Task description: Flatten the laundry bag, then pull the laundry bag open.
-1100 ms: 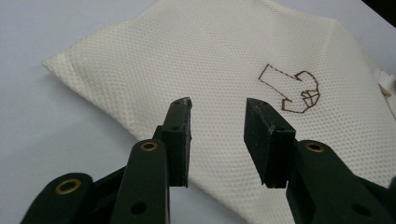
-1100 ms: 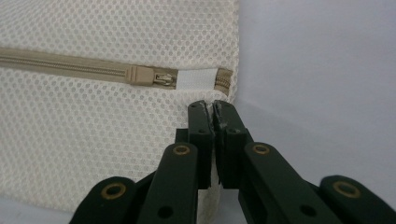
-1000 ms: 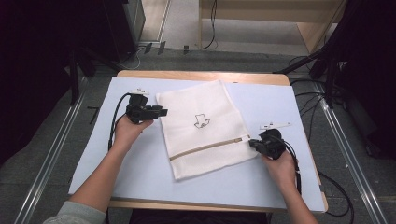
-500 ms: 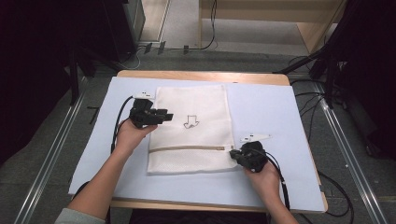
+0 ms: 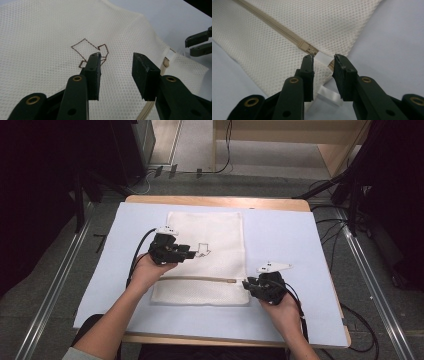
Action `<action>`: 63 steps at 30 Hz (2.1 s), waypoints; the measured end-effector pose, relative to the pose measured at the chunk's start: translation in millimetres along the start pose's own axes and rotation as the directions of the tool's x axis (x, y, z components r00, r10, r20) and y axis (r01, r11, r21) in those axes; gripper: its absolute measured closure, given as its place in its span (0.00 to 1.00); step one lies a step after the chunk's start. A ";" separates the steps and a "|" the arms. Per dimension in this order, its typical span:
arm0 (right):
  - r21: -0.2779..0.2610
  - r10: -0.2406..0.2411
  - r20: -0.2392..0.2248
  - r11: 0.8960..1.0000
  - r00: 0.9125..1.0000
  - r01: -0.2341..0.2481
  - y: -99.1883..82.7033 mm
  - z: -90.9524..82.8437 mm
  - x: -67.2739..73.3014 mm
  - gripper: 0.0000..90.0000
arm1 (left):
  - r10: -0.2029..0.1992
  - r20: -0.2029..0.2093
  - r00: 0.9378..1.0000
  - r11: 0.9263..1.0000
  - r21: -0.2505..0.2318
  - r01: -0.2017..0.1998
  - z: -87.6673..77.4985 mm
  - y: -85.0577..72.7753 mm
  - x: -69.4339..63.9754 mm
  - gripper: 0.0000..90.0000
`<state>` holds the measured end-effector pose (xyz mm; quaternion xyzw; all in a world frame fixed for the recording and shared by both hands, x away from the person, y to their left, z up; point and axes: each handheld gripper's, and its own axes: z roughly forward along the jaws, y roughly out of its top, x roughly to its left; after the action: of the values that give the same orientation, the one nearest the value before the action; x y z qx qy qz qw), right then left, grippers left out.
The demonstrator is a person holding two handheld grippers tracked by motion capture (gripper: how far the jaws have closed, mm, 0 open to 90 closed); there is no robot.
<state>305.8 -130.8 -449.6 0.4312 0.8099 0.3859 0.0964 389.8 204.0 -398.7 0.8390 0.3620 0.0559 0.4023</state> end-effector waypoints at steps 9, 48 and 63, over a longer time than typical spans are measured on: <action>0.024 0.011 0.001 1.000 1.000 -0.011 11.6 15.0 -9.9 1.00 | 0.010 0.036 0.999 1.000 0.008 -0.010 6.7 0.0 -14.0 0.67; 0.052 -0.072 -0.026 0.996 0.997 0.073 5.7 36.2 -4.6 1.00 | 0.091 0.181 0.979 0.984 0.135 -0.117 55.6 -3.8 -67.1 0.77; 0.042 -0.085 -0.017 0.995 0.996 0.085 4.1 36.0 -2.9 1.00 | 0.098 0.162 0.982 0.975 0.184 -0.128 73.2 -10.2 -76.7 0.81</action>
<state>327.7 -112.2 -471.8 0.3952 0.8362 0.3676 0.0972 356.1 111.8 -439.8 0.8952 0.2855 -0.0207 0.3415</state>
